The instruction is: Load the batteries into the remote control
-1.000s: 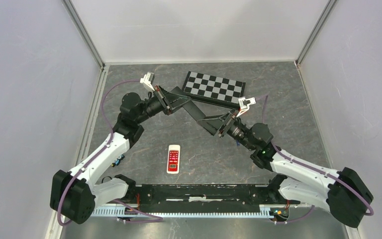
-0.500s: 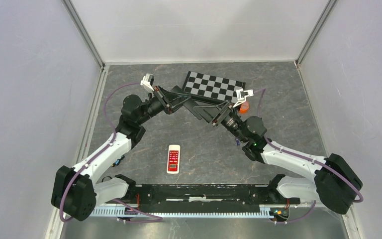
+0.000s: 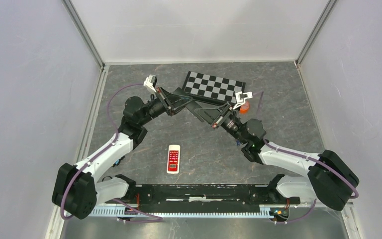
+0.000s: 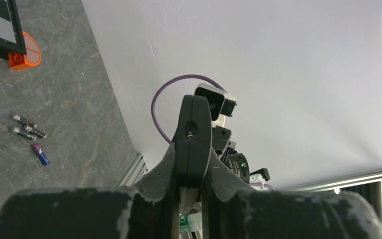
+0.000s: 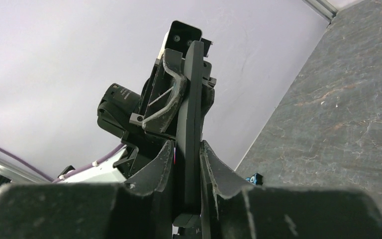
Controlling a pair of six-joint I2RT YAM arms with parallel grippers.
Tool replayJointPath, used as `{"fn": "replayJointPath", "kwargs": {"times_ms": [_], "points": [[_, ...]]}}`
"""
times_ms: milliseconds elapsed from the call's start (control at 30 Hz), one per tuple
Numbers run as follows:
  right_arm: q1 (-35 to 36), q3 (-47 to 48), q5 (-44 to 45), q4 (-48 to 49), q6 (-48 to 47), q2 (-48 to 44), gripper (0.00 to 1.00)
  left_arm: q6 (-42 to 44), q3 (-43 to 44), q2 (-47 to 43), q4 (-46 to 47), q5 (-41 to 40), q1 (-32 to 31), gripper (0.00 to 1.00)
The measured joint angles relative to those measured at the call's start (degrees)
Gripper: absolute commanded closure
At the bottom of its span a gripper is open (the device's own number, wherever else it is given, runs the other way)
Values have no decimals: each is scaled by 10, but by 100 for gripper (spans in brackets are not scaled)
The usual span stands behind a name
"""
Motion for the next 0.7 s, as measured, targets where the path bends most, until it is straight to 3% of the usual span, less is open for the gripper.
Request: {"fn": "replayJointPath", "kwargs": {"times_ms": [200,333,533,700], "points": [[-12,-39,-19,50,18,2,85,9,0,14,-3,20,-5,98],[-17,-43,-26,39,26,4,78,21,0,19,-10,21,-5,98],[-27,-41,-30,18,46,17,78,33,0,36,-16,19,-3,98],[-37,-43,-40,37,60,43,68,33,0,51,-17,19,4,98]]}}
